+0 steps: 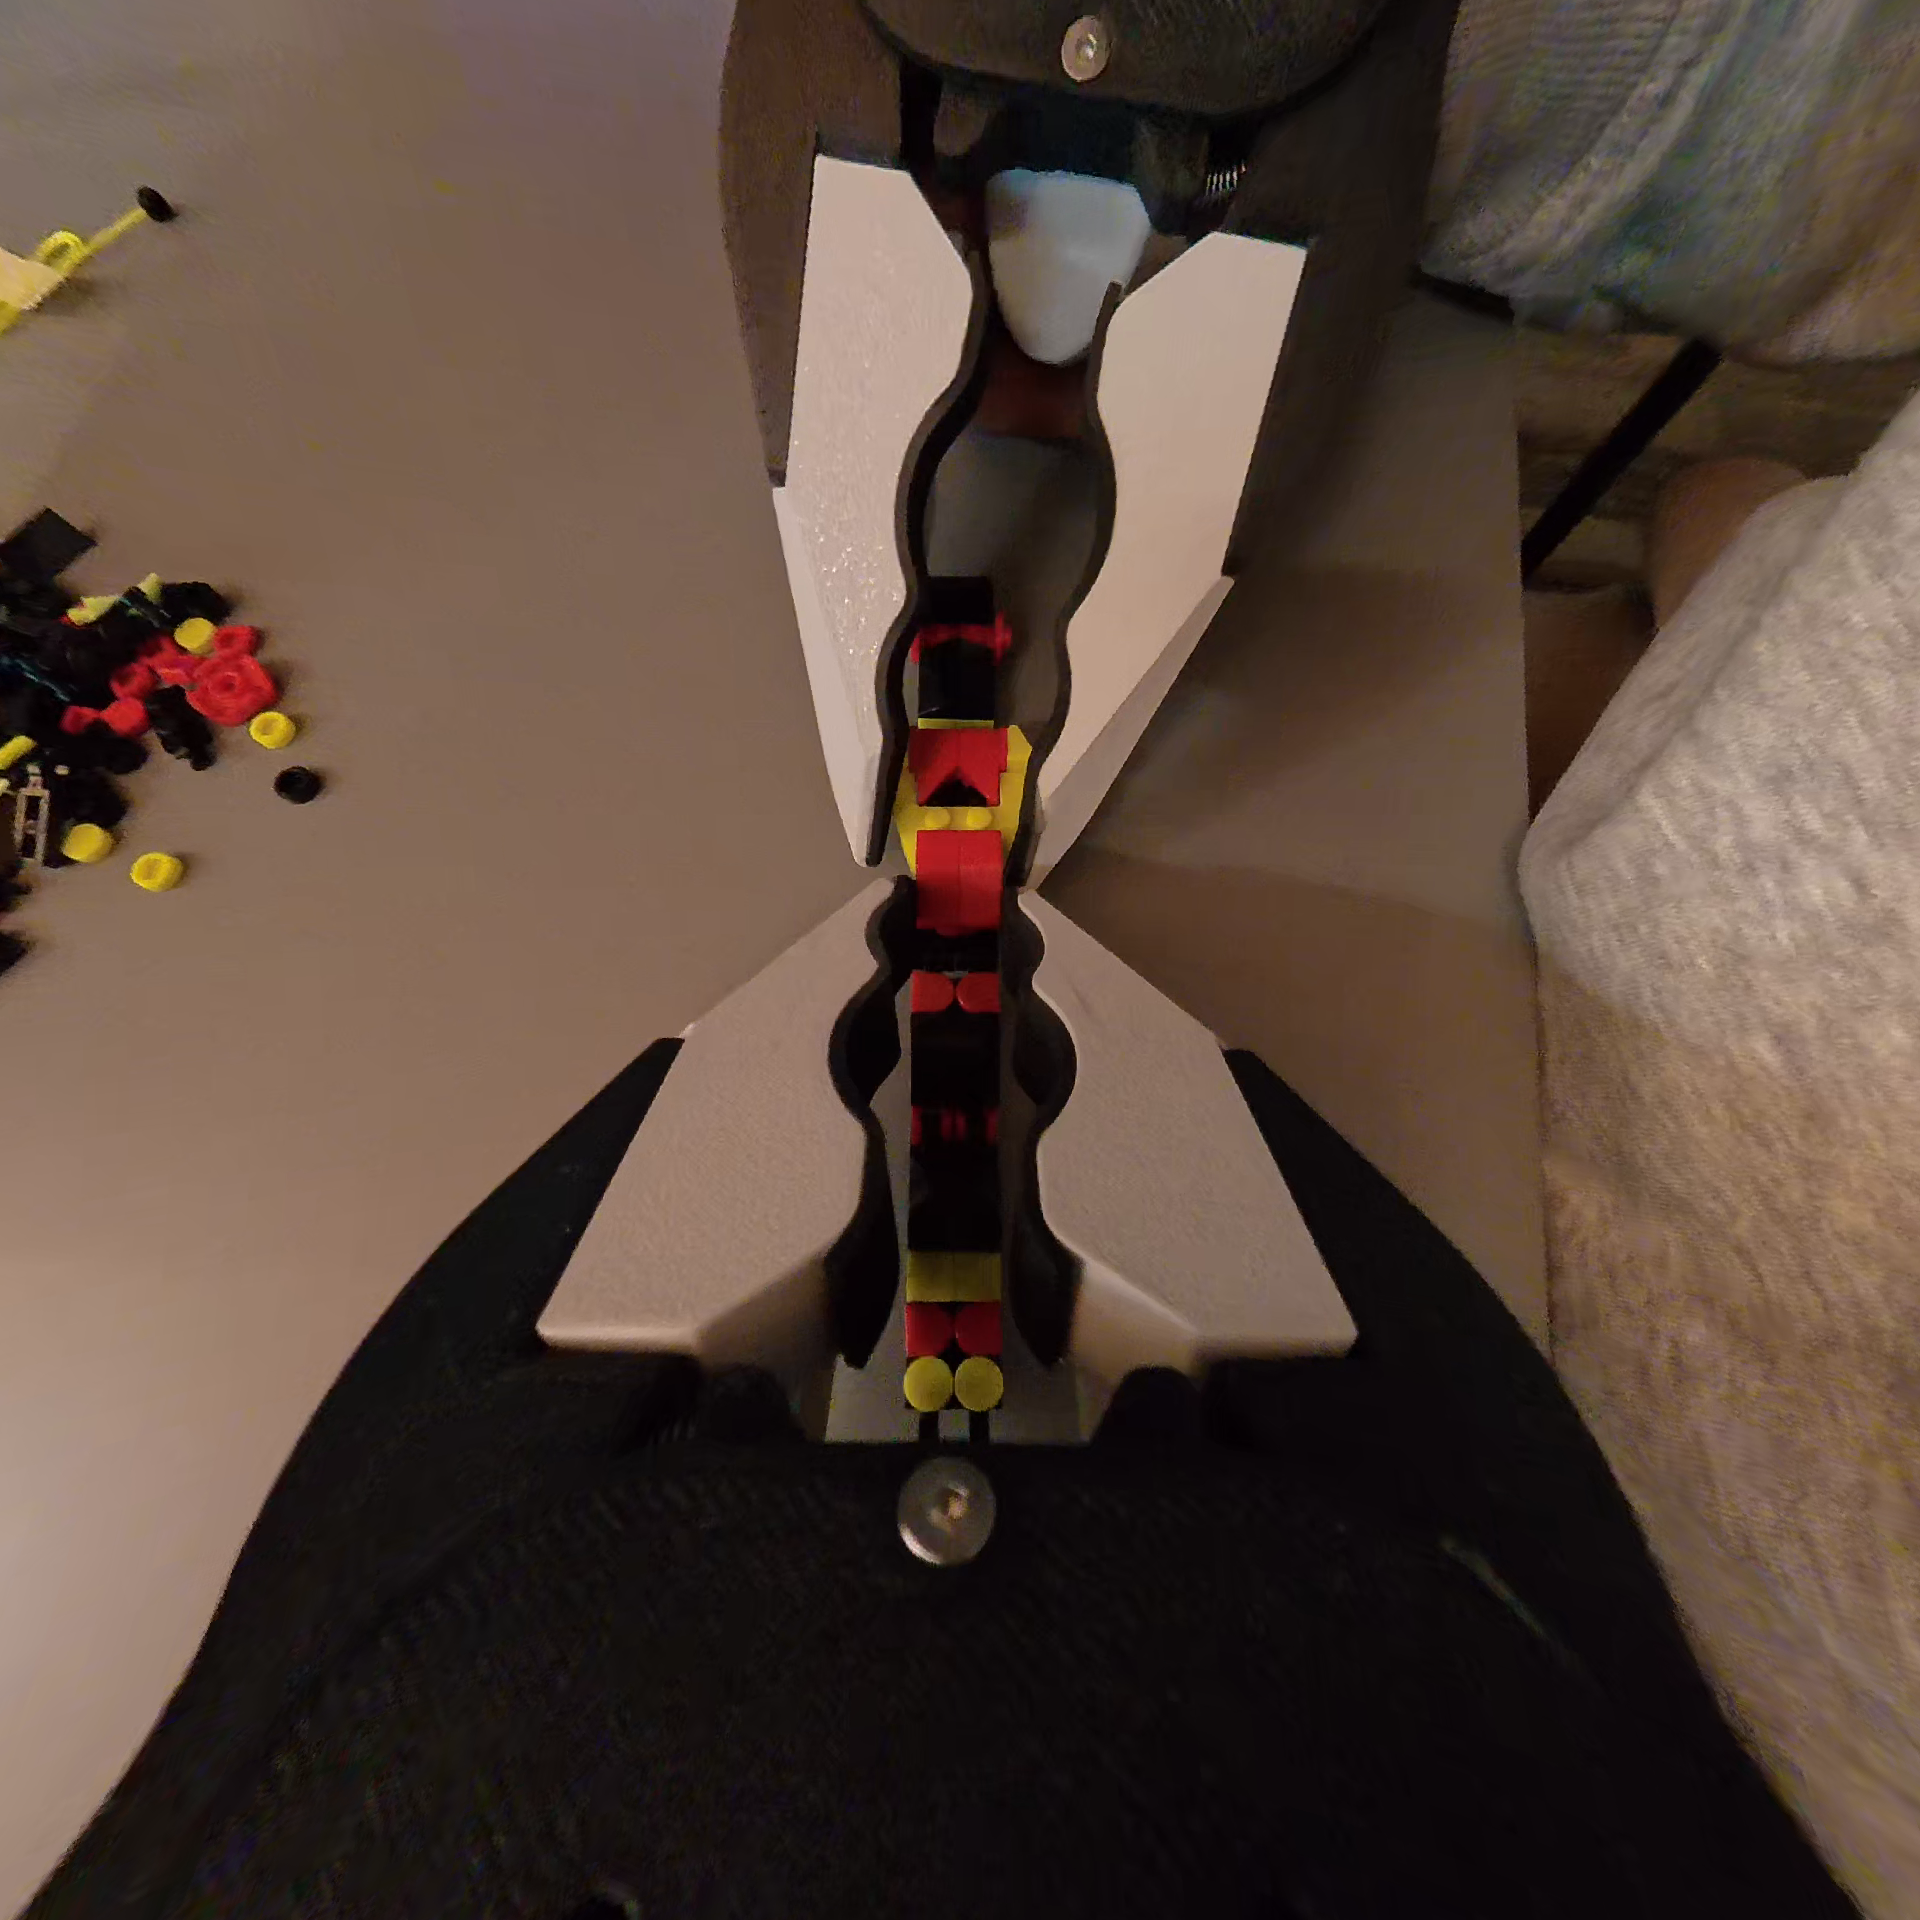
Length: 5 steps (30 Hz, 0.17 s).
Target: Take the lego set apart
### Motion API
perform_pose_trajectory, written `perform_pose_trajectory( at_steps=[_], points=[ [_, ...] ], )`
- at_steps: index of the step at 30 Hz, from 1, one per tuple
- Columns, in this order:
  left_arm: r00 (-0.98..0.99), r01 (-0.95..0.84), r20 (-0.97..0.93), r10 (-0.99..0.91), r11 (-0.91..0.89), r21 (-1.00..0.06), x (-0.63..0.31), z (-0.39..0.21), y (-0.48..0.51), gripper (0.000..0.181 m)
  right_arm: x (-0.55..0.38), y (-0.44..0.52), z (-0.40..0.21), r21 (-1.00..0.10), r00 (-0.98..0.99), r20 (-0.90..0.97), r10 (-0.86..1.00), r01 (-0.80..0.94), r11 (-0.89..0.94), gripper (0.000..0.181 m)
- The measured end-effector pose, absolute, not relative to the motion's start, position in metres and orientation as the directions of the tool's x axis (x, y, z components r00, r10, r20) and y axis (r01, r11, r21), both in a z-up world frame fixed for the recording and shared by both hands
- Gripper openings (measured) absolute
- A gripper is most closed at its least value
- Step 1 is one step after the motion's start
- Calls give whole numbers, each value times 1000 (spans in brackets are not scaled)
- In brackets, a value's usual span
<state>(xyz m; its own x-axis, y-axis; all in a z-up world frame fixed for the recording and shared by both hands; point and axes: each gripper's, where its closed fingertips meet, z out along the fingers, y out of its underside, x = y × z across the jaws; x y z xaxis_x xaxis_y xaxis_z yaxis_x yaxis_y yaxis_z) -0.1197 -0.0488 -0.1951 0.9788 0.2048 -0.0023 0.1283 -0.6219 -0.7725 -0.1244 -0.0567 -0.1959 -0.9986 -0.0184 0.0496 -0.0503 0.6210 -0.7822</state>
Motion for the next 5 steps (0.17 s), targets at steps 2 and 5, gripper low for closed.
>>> perform_pose_trajectory(
  at_steps=[2, 5],
  points=[
    [977, 101, -42, 209, -627, -773, -120, -195, -49, 12, -124, -57, -196, -780, -997, 71, -22, -69, 622, 25],
    [976, 92, -55, 212, -627, -773, -120, -195, -49, 12, -124, -56, -197, -777, -995, 96, -20, -88, 623, 25]
  ],
)
